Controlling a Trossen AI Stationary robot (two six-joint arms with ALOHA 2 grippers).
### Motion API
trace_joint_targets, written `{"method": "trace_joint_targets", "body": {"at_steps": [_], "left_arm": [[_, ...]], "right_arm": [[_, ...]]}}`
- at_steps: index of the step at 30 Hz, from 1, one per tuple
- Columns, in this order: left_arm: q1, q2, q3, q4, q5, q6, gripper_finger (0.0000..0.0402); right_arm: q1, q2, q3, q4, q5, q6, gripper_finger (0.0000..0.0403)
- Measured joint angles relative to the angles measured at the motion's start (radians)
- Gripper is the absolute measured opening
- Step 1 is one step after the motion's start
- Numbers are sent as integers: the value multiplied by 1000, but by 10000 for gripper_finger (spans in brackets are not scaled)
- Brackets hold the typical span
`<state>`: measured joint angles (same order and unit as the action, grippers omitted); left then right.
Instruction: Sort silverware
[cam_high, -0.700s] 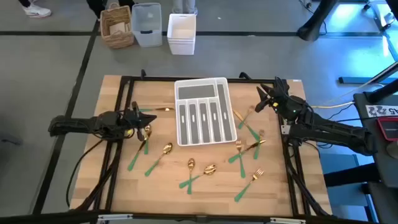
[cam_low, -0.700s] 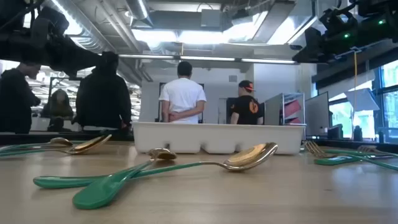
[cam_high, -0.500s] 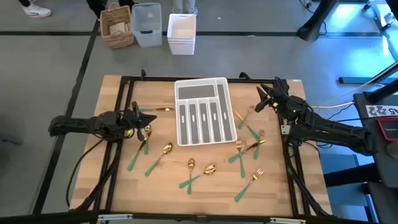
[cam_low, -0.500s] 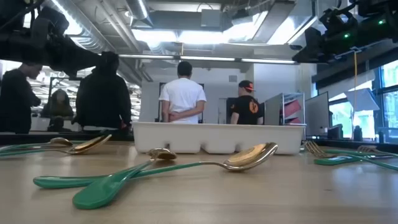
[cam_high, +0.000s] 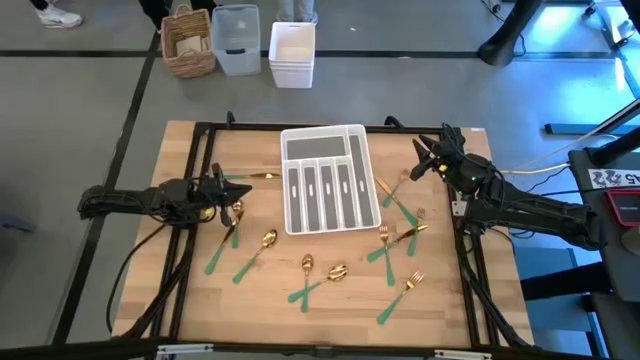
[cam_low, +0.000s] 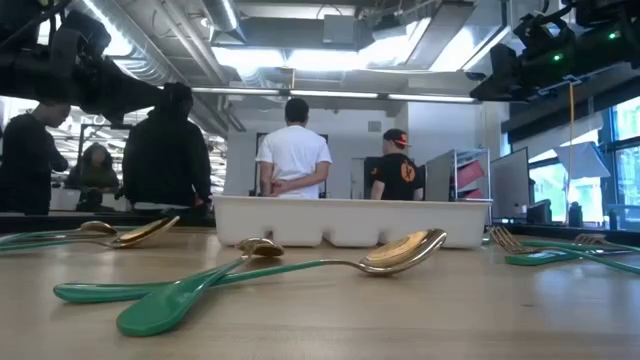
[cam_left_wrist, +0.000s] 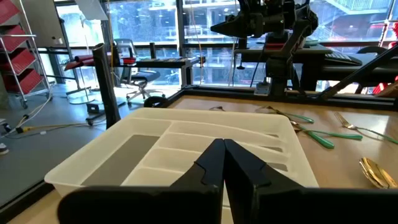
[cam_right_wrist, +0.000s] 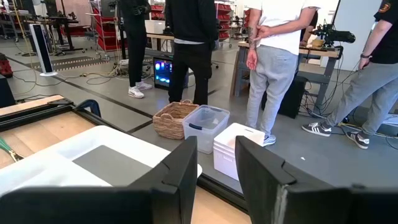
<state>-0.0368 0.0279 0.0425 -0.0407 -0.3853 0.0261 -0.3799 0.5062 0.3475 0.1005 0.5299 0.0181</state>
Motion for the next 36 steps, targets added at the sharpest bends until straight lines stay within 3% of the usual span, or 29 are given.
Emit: {"method": "trace_joint_targets", "body": {"at_steps": [28,36], "left_arm": [[0,0,0,0,0,0,1],[0,0,0,7,0,-2,1]], "right_arm": [[0,0,0,13,-2,2,111],[0,0,0,69,-133,3,111]]}}
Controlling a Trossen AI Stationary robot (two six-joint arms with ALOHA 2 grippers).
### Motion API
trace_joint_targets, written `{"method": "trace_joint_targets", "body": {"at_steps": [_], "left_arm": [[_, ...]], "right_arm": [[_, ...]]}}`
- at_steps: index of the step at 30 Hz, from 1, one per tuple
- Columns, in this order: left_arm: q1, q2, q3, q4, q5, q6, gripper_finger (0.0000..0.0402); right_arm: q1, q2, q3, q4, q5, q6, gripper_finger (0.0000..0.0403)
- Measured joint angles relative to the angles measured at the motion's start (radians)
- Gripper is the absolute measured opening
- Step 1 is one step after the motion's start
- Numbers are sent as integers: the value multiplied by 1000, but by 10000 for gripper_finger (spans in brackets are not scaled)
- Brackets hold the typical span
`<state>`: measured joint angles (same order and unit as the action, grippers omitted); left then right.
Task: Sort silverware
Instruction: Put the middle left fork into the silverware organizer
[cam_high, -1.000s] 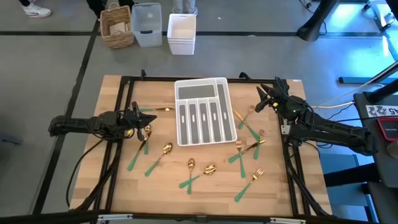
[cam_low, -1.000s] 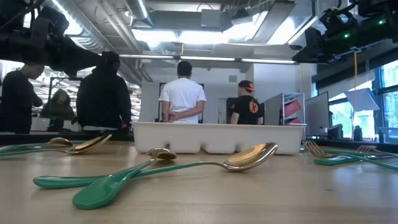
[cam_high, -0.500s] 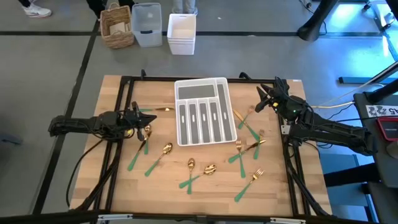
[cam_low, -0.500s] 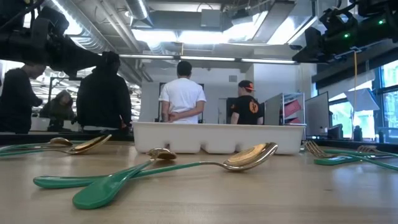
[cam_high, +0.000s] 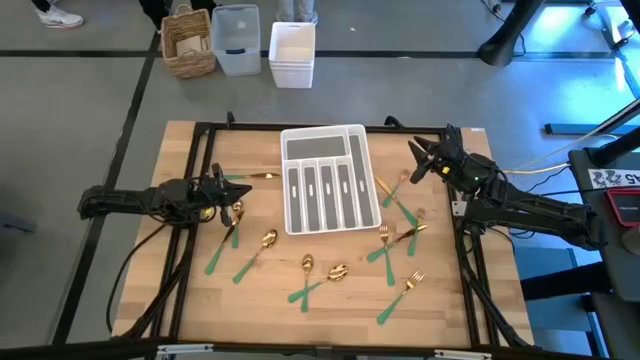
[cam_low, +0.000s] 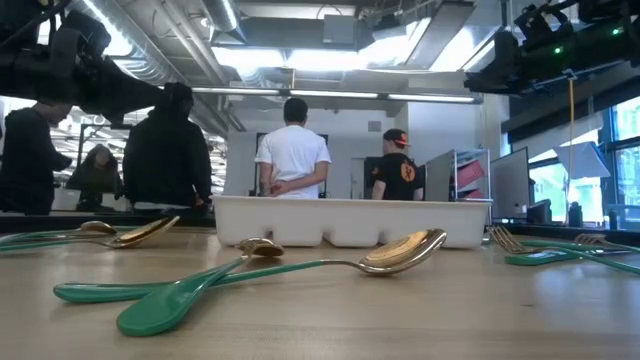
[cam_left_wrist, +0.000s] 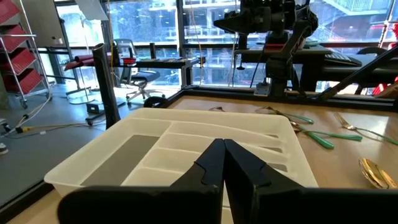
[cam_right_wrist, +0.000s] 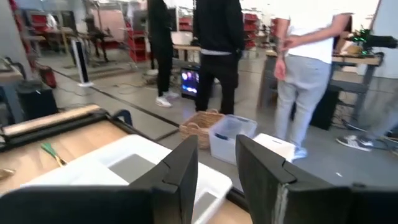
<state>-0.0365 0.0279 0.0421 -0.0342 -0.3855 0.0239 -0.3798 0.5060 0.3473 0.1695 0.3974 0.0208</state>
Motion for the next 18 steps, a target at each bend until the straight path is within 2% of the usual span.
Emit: {"method": "trace_joint_targets", "body": {"at_steps": [8,13,15,18], "left_arm": [[0,0,-1,4,0,-32,1],[0,0,-1,5,0,-32,1],[0,0,-1,5,0,-32,1],[0,0,-1,6,0,-28,1]], "right_arm": [[0,0,0,9,-8,0,111],[0,1,0,-9,-61,42,111],[0,0,4,-13,-118,79,111],[1,1,32,-18,-261,173,111]]}}
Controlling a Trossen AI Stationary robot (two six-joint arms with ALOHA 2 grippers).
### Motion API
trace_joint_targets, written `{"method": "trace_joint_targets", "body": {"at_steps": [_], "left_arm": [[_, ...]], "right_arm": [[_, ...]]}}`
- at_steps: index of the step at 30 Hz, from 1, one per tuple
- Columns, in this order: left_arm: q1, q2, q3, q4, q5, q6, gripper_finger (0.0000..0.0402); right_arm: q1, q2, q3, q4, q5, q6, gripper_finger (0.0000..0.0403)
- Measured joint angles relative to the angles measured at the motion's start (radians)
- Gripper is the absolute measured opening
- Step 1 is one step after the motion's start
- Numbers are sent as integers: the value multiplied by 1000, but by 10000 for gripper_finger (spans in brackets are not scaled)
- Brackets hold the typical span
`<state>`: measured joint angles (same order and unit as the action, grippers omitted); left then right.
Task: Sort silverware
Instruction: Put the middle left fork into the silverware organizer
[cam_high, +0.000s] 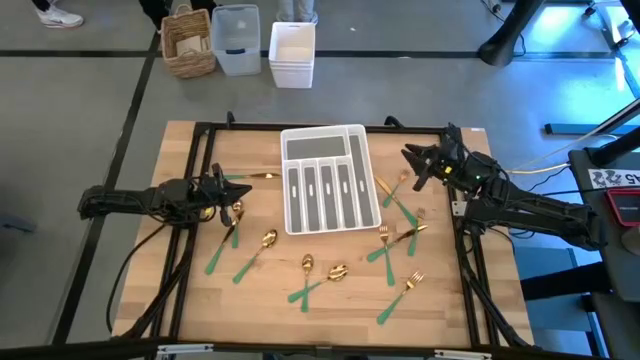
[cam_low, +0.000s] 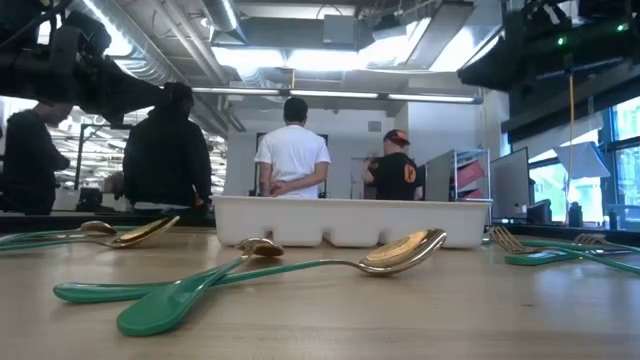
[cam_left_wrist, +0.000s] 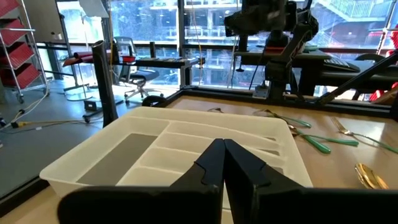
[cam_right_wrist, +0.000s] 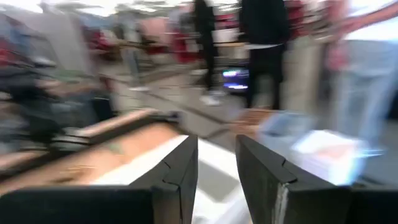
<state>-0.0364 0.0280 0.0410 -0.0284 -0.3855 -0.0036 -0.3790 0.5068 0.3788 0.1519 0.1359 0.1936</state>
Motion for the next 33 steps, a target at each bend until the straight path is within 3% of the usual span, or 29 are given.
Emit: {"method": "trace_joint_targets", "body": {"at_steps": [4,7,12,16,21,29,33], "left_arm": [[0,0,0,0,0,12,1],[0,0,0,0,0,14,1],[0,0,0,-5,0,-10,1],[0,0,1,-7,0,-23,1],[0,0,1,-8,0,-9,1],[0,0,2,-11,0,5,1],[0,0,2,-12,0,4,1]], "right_arm": [[7,37,68,6,-229,118,111],[48,84,135,-22,-306,145,111],[150,190,315,-287,-231,148,111],[241,317,463,-532,-163,267,111],[358,498,601,-721,-215,486,111],[532,758,659,-788,-252,865,111],[585,858,659,-801,-323,1063,111]]}}
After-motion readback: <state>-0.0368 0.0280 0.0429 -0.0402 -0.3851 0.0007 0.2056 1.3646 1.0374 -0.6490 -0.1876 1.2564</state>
